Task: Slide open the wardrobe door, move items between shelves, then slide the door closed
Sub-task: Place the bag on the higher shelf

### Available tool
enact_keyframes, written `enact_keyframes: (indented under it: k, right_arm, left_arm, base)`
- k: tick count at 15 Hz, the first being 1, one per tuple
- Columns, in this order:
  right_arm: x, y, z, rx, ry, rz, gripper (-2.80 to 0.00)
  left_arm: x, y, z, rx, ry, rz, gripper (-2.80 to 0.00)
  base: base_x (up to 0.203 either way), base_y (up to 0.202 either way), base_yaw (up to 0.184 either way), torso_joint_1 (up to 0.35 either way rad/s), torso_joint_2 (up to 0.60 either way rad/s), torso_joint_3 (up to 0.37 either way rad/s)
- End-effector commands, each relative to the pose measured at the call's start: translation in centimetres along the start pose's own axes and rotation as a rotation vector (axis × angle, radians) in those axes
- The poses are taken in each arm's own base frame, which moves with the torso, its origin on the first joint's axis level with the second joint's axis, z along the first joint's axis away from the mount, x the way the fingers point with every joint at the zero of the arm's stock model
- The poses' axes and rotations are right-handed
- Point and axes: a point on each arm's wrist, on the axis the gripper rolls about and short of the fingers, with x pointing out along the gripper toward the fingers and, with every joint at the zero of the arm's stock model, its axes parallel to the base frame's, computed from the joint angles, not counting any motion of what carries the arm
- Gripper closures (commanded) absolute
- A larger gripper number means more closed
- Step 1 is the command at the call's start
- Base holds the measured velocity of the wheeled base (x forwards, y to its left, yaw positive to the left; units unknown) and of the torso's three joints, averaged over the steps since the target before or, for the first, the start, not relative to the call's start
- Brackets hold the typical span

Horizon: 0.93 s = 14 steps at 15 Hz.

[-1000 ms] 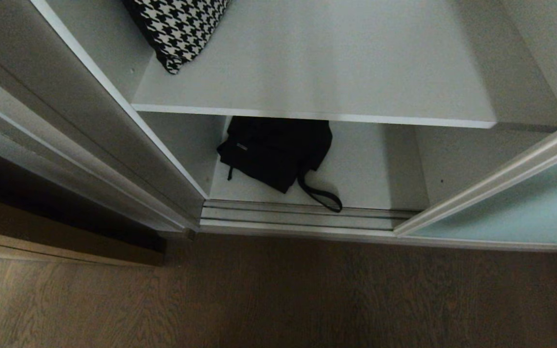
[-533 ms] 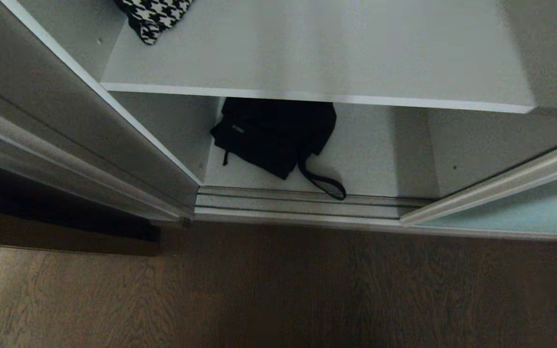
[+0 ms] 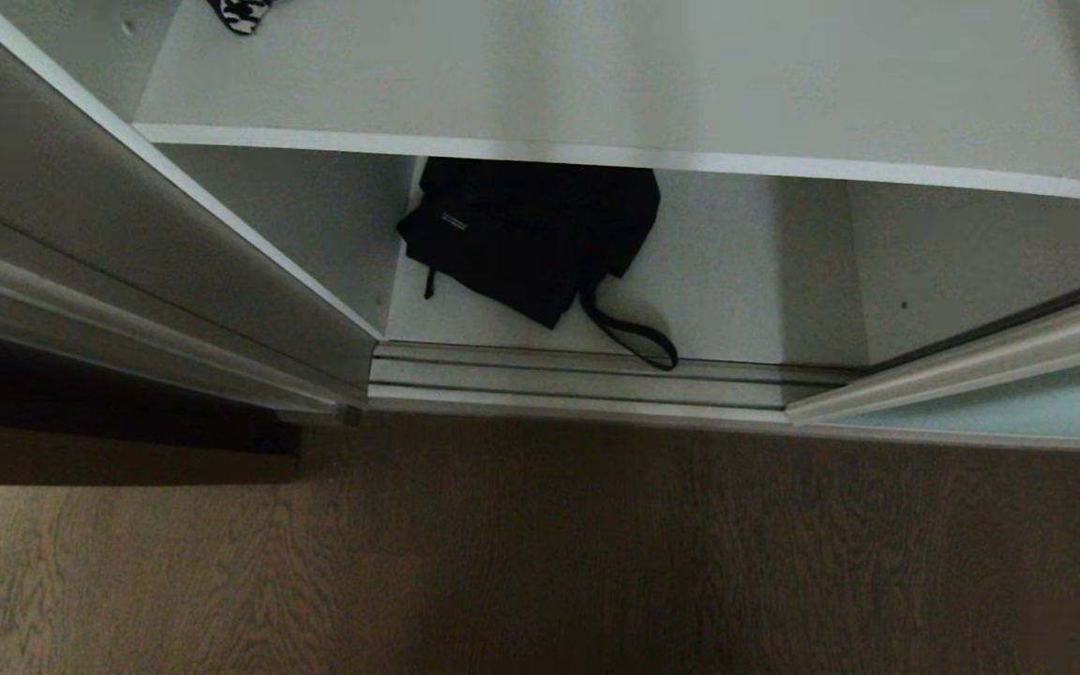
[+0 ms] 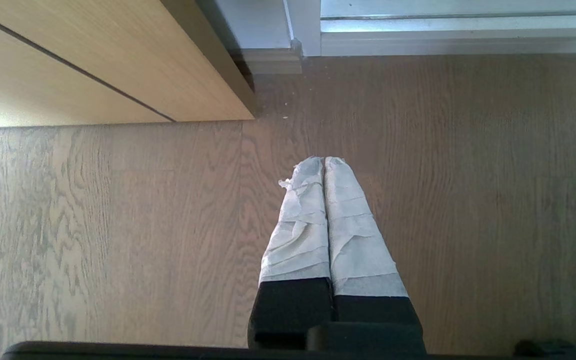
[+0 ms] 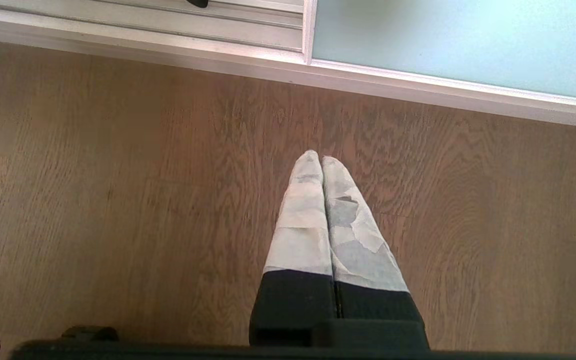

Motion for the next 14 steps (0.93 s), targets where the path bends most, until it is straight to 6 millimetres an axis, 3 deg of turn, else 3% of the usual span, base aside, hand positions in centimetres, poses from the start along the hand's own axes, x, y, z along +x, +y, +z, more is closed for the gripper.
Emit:
enact_keyframes:
  k: [1, 11, 14]
  right_arm:
    - [0.00, 0.00, 0.00, 0.000, -0.001, 0.001, 0.00]
    - [0.00, 0.00, 0.00, 0.000, -0.001, 0.001, 0.00]
    - [0.00, 0.00, 0.00, 0.000, -0.001, 0.001, 0.00]
  left_arm:
    - [0.02, 0.00, -0.03, 0.001, 0.002, 0.001, 0.00]
    - [0.03, 0.00, -0.02, 0.001, 0.004, 0.001, 0.00]
    - [0.03, 0.00, -0.02, 0.001, 0.004, 0.000, 0.00]
  base:
    - [0.000, 0.000, 0.000, 0.000, 0.00, 0.000]
    - [0.000, 0.000, 0.000, 0.000, 0.00, 0.000]
    - [0.170, 0.000, 0.000, 0.003, 0.00, 0.001]
